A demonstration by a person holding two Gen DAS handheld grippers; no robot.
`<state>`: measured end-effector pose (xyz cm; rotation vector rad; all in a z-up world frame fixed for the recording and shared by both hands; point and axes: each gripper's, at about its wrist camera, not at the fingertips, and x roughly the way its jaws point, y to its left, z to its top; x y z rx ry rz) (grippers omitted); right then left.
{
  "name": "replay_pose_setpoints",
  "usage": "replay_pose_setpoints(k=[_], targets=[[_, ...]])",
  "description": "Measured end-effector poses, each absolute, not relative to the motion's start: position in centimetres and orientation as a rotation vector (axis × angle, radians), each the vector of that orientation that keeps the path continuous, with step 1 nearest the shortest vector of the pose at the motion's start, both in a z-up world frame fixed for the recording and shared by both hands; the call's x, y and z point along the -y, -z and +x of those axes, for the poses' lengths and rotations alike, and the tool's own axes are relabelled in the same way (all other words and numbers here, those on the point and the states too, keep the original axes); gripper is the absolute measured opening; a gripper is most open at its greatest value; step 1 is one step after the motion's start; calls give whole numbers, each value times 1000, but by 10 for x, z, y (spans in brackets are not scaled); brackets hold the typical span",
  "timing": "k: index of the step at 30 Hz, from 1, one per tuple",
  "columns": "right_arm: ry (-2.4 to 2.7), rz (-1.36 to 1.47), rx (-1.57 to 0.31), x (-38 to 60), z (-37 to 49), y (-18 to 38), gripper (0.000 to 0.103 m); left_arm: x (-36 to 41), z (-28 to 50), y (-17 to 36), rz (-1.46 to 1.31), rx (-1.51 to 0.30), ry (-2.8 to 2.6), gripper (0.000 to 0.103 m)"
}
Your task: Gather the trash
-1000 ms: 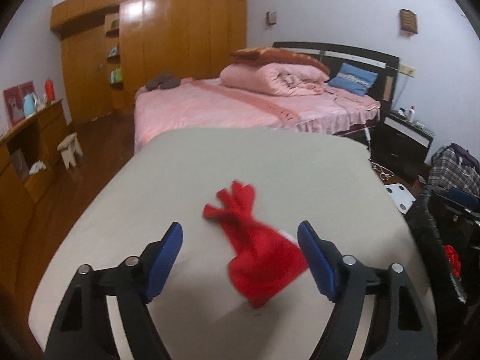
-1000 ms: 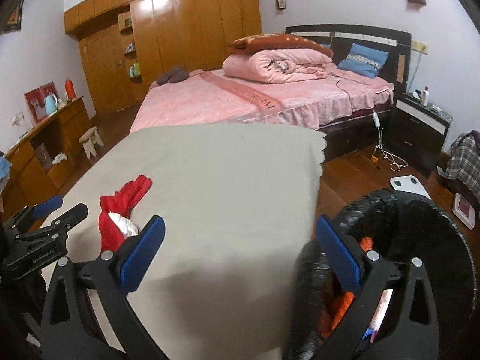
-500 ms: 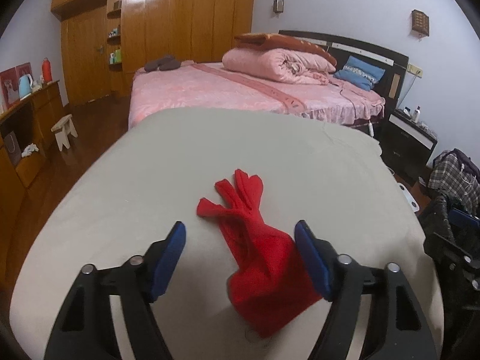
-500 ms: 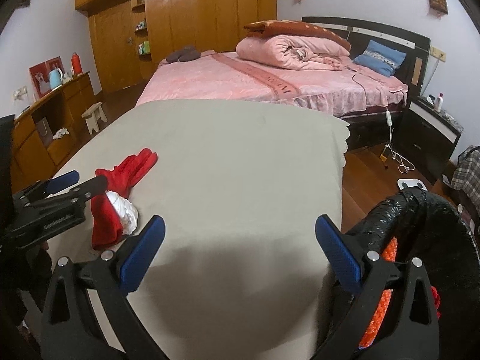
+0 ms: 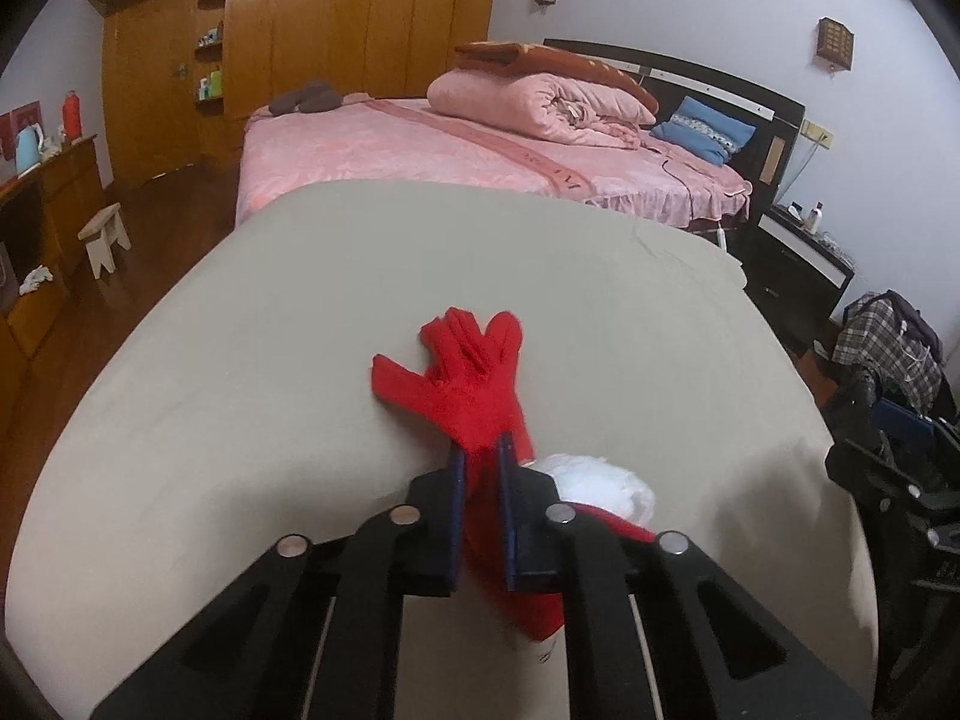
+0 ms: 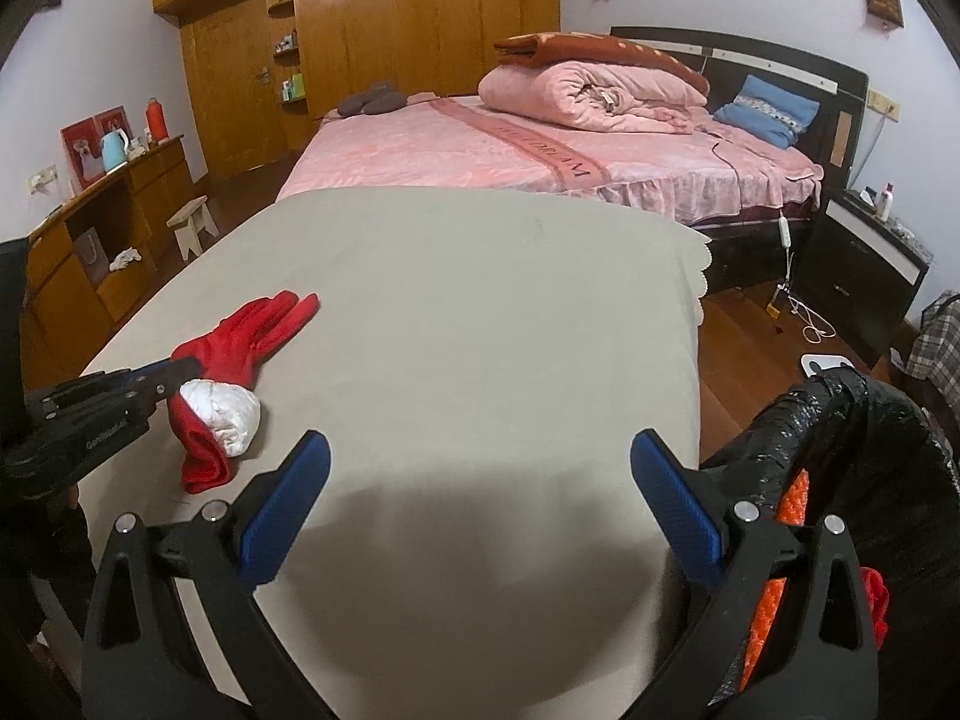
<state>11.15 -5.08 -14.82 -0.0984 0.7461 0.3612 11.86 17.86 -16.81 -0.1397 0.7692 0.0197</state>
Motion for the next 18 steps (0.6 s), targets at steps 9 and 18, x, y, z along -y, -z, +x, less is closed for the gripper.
replay_pose_setpoints(k=[9, 18], targets=[[-379, -94, -745, 40, 114, 148, 98, -196, 107, 180, -132, -818, -62, 8], [-457, -65, -739, 2, 119, 146, 97, -209, 101, 174, -127, -782, -105, 8]])
